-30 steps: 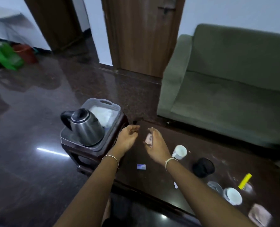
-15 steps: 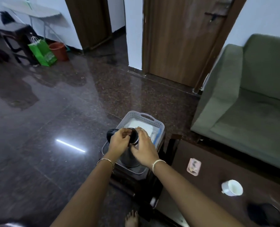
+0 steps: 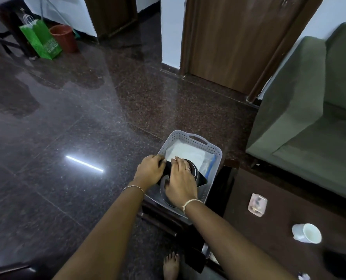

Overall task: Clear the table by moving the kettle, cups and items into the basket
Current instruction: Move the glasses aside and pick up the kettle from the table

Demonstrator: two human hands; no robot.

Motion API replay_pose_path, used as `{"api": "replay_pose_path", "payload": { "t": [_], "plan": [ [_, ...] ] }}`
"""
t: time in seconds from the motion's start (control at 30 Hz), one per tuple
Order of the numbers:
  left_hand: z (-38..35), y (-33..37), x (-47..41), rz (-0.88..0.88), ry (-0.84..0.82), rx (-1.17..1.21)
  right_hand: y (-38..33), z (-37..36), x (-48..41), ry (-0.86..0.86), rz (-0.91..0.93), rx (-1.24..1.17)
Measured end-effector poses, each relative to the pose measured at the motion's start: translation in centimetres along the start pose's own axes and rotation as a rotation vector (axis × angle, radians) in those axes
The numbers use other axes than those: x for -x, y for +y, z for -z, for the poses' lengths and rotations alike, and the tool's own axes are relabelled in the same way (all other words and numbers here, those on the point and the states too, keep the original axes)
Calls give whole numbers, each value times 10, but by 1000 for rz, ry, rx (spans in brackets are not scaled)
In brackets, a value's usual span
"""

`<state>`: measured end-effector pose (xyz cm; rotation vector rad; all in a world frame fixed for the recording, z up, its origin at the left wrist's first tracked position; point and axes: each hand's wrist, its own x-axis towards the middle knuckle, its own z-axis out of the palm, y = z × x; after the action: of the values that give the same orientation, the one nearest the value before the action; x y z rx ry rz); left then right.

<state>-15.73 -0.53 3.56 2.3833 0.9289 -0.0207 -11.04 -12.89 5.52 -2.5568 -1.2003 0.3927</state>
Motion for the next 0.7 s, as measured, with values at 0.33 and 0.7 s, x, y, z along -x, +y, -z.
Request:
{"api": "replay_pose_path", "payload": {
  "t": [0.33,0.7],
  "plan": [
    [-13,-9,-30,-132,-13,-60,-2,-20,-15,120,-86,147],
    [-23,3,-13,-44,117,65,2,-21,-7,228,-123,98]
  ]
}}
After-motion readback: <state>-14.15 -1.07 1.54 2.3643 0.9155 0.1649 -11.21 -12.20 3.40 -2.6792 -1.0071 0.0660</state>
